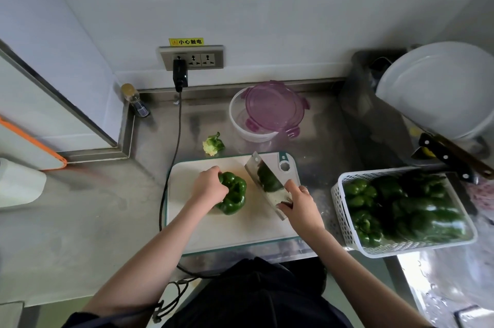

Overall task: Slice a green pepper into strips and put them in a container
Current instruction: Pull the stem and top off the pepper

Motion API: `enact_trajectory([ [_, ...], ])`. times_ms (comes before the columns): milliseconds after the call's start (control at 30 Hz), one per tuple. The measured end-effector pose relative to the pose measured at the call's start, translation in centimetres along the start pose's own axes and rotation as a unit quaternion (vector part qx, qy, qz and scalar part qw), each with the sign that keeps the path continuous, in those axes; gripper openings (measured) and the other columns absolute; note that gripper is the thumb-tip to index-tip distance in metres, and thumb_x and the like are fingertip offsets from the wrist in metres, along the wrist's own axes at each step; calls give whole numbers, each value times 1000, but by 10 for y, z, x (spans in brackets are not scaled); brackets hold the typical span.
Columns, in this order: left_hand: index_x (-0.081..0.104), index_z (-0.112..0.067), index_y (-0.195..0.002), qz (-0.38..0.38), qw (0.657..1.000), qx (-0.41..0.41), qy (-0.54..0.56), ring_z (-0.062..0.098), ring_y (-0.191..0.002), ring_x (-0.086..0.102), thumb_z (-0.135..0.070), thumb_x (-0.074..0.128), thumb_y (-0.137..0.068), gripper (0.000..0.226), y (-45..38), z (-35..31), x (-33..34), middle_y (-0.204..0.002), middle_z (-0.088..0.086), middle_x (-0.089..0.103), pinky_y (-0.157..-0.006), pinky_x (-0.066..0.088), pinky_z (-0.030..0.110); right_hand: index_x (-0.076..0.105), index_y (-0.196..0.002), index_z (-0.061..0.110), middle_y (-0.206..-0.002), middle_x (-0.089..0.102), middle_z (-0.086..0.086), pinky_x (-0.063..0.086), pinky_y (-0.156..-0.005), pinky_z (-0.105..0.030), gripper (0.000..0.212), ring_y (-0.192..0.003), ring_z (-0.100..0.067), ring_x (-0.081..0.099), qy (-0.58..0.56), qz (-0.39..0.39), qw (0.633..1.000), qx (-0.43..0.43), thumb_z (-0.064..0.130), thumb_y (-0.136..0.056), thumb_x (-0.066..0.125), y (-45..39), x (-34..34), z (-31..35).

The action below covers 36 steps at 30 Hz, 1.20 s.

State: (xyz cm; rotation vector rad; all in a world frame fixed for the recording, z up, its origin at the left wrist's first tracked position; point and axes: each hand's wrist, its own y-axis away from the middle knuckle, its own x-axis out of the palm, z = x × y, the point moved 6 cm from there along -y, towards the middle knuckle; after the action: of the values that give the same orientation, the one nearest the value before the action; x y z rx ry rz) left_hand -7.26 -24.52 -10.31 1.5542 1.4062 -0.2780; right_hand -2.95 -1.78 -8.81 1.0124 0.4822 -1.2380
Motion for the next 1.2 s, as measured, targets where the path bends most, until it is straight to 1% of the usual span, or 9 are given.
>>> enact_trajectory([
  [200,54,-11,-120,66,993,-16,100,25,-91,57,-15,58,-85,34,0,-11,13,-113,9,57,-53,56,31,45,-99,21,-95,55,-8,42,-64,-29,26,-76,-24,55,-89,-60,993,52,15,-85,66,5,-12,-10],
  [333,39,-24,-138,153,954,-27,257,24,-117,50,-24,67,-84,61,6,0,12,-132,-5,43,-75,57,36,55,-100,12,-92,61,-7,34,-50,-20,19,-73,-19,53,-120,-54,984,120,20,-85,64,4,-7,-16],
  [433,38,-33,-139,193,945,36,263,12,-124,44,-34,78,-70,79,14,14,13,-132,-12,43,-97,48,37,59,-96,3,-83,55,-2,29,-46,-15,23,-72,-20,49,-144,-64,975,156,23,-85,64,5,-6,-15],
  [500,49,-30,-129,139,944,47,296,12,-120,51,-19,76,-75,62,11,28,4,-124,-10,53,-100,45,36,52,-78,4,-72,51,-4,28,-47,-22,23,-65,-21,44,-151,-73,973,158,23,-86,63,7,-9,-12],
  [567,55,-22,-120,11,963,54,265,17,-111,57,-3,64,-81,44,-1,38,-18,-116,-5,59,-94,47,31,49,-73,4,-67,51,-6,28,-47,-24,26,-58,-18,41,-145,-77,975,148,22,-86,62,10,-13,-10],
  [667,48,-18,-131,-107,981,111,120,20,-102,57,-3,63,-82,54,-27,25,-49,-127,7,51,-87,46,30,55,-76,6,-65,56,-4,32,-48,-21,18,-57,-15,47,-130,-61,981,128,19,-87,60,15,-15,-7],
  [833,30,-18,-145,-53,993,99,42,30,-122,47,-33,73,-80,80,-84,-7,-42,-141,14,37,-102,41,41,45,-64,24,-60,50,3,33,-44,-13,30,-54,-9,45,-121,-54,984,120,18,-87,63,20,-8,-8],
  [1033,54,-14,-126,-75,988,131,-19,29,-107,56,-24,74,-79,52,-111,-6,-32,-123,13,53,-91,47,35,46,-64,25,-64,51,0,30,-47,-18,30,-55,-10,44,-142,-61,978,138,18,-86,65,21,7,-9],
  [1200,53,-10,-123,-120,985,121,33,28,-104,57,-22,72,-81,48,-112,4,-46,-118,13,54,-90,47,34,44,-67,24,-73,50,-4,34,-48,-13,30,-59,-12,42,-160,-80,976,127,13,-88,62,26,12,-3],
])
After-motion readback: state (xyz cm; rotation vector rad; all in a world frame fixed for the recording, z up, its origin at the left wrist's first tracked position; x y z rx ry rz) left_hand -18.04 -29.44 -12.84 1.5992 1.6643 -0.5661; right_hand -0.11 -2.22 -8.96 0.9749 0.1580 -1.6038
